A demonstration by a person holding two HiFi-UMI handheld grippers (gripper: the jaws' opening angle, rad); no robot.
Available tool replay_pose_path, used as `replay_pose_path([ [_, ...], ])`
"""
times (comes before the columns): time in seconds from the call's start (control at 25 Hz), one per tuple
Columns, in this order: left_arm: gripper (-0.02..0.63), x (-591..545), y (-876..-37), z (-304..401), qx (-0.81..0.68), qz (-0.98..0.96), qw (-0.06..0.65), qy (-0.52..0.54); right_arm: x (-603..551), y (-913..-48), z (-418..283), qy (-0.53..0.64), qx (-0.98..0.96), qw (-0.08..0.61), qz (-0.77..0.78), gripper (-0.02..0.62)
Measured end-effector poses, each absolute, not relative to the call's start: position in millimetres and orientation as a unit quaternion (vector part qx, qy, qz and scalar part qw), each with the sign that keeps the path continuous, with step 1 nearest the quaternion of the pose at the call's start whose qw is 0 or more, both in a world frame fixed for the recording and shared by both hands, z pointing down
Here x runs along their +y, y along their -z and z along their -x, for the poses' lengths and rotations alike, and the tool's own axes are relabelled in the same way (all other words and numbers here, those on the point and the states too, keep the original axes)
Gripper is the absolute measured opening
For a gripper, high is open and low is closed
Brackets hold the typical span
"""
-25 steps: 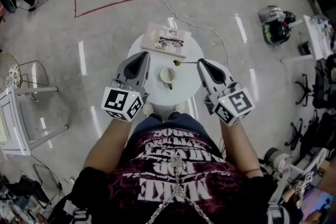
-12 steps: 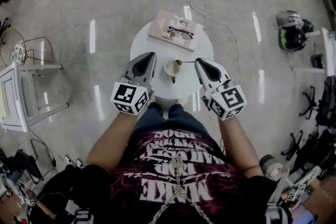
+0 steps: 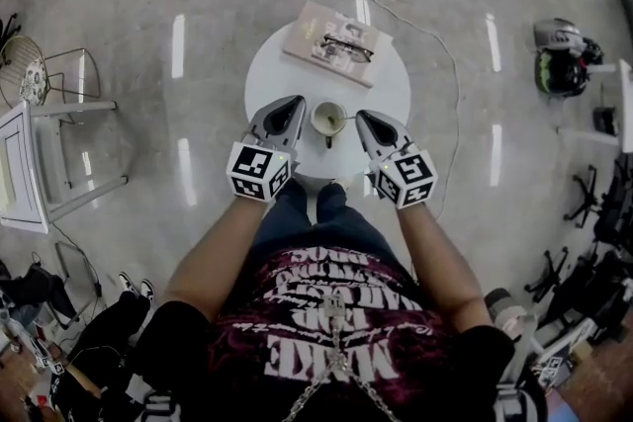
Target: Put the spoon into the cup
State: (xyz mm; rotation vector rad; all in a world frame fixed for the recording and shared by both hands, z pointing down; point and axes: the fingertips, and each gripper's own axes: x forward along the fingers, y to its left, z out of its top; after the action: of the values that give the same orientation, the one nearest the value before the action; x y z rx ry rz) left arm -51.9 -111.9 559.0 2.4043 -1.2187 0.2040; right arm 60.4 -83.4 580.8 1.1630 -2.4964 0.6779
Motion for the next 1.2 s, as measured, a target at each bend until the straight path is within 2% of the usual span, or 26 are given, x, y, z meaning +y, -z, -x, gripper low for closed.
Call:
replay_pose_path([
  [0.52, 0.029, -101.7, -599.1, 59.5, -0.437, -0.862, 0.235, -0.105, -83.3, -676.7, -66.3, -0.297, -0.838, 0.162, -0.428, 0.035],
  [1.08, 0.029, -97.1, -584.1, 65.4, -0.433, -0.867, 0.222, -0.106, -79.0, -711.3, -64.3, -0.294, -0.824, 0.212, -0.435, 0.038],
  [1.12, 0.029, -97.1, -581.2, 65.0, -0.433, -0.868, 0.219, -0.105, -77.4, -713.3, -65.3, -0.289, -0.825, 0.222, -0.432, 0.044],
  [1.2, 0.029, -97.4, -574.7, 65.0, -0.432, -0.87, 0.212, -0.103, -74.3, -716.1, -67.8, -0.281, -0.825, 0.24, -0.427, 0.142],
])
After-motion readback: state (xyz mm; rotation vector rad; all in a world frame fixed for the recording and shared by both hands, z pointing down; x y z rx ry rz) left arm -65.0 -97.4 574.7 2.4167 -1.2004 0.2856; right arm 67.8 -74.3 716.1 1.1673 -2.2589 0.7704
